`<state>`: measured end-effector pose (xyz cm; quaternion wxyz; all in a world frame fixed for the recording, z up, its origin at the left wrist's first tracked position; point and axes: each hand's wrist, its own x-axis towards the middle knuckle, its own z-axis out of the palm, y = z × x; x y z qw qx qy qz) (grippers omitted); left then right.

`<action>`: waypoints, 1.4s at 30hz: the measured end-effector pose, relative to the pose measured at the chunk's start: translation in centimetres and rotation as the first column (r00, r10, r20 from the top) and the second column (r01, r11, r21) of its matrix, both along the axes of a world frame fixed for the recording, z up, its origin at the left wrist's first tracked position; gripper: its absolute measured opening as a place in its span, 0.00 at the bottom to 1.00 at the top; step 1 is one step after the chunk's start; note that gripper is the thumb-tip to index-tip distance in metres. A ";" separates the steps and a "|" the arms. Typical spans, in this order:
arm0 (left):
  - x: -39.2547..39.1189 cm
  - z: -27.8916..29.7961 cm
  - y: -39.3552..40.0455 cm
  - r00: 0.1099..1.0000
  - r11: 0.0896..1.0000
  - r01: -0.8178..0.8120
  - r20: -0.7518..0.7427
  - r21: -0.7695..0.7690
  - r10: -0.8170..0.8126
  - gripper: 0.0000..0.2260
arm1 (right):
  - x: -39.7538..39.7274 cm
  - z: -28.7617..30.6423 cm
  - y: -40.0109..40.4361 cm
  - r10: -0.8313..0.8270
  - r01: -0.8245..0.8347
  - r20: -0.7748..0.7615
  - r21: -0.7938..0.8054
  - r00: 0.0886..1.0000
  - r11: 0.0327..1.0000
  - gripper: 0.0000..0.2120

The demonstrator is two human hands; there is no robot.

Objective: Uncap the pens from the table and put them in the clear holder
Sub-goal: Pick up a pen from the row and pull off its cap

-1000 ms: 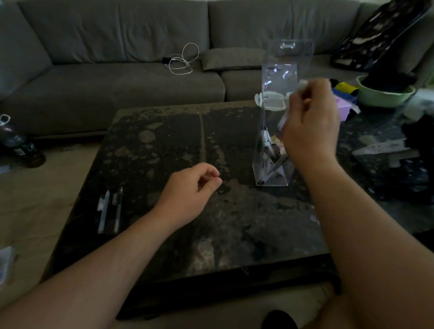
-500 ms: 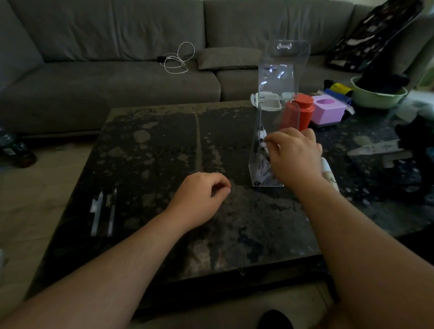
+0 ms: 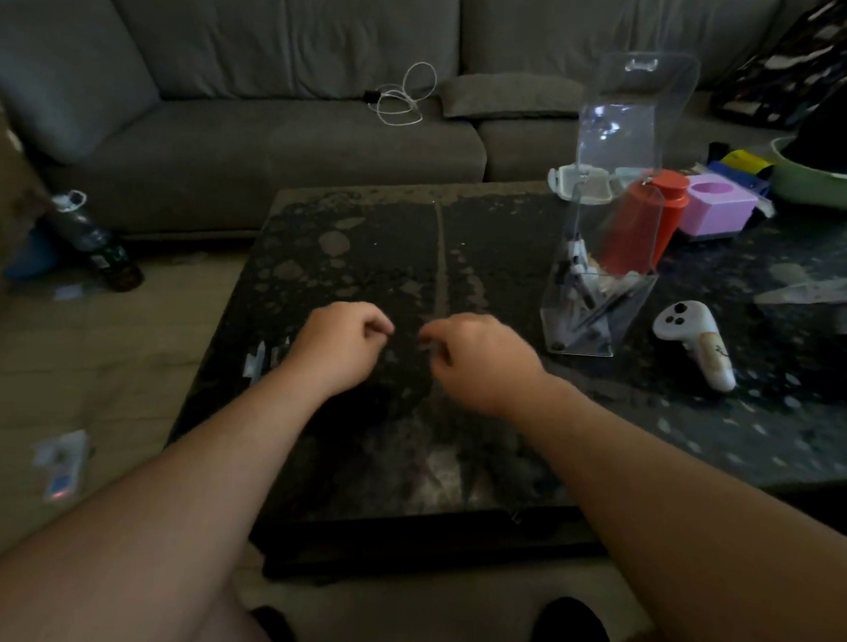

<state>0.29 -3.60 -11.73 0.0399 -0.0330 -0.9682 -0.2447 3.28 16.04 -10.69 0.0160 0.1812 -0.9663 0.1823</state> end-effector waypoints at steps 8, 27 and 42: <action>0.6 -1.1 -12.5 0.953 0.961 -0.267 0.131 -0.071 0.275 0.07 | 0.3 -2.0 -9.7 0.225 -0.237 0.179 0.049 0.958 0.970 0.14; -0.4 -2.4 -12.7 0.987 0.978 -0.094 0.111 -0.187 0.116 0.20 | -0.6 -3.1 -12.6 0.079 -0.085 0.041 0.163 0.996 0.983 0.19; 0.4 -1.9 -9.1 0.988 0.982 -0.009 0.151 -0.191 0.038 0.10 | -1.8 -2.2 -9.4 -0.128 0.114 0.181 0.085 0.975 0.990 0.16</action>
